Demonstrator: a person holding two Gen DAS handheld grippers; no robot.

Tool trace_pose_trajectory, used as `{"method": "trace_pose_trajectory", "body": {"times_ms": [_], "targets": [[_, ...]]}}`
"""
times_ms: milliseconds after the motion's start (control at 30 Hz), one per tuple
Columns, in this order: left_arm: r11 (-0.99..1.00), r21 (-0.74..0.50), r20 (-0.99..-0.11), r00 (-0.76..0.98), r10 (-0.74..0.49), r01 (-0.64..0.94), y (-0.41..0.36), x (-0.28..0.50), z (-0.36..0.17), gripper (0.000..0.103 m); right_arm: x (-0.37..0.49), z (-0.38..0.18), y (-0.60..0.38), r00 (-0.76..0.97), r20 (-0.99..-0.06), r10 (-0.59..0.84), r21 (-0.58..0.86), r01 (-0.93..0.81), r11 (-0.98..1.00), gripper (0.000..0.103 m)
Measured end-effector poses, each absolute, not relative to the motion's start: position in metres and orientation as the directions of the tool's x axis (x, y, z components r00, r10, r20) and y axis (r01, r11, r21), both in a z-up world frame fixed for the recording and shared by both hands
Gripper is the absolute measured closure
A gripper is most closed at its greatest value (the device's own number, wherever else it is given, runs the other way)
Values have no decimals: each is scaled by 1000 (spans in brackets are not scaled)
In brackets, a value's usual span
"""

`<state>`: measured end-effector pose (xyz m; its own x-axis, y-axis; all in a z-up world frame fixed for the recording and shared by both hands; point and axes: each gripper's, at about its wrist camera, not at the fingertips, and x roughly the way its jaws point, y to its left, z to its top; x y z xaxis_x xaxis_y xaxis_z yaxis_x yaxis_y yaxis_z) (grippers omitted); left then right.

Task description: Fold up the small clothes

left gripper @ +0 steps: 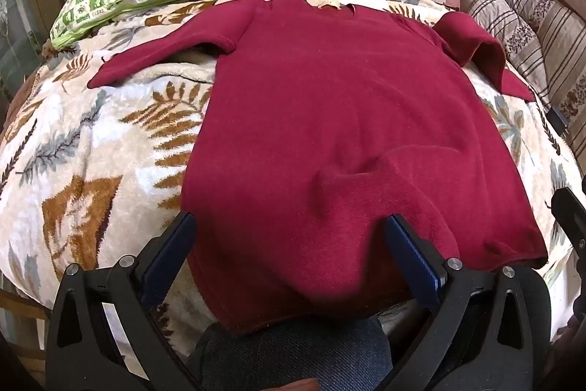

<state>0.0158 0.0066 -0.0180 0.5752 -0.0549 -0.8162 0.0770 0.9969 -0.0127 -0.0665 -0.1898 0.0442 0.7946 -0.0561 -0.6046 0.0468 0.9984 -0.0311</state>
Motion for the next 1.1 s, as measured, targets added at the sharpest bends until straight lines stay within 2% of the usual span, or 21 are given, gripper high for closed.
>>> {"method": "trace_pose_trajectory", "body": {"times_ms": [833, 1100], "targets": [[997, -52, -830, 553, -73, 53, 16, 18, -20, 0, -61, 39, -190, 766, -636, -87, -86, 42, 995, 4], [997, -57, -833, 548, -77, 53, 16, 18, -22, 0, -62, 40, -187, 801, -594, -73, -65, 42, 997, 4]]}}
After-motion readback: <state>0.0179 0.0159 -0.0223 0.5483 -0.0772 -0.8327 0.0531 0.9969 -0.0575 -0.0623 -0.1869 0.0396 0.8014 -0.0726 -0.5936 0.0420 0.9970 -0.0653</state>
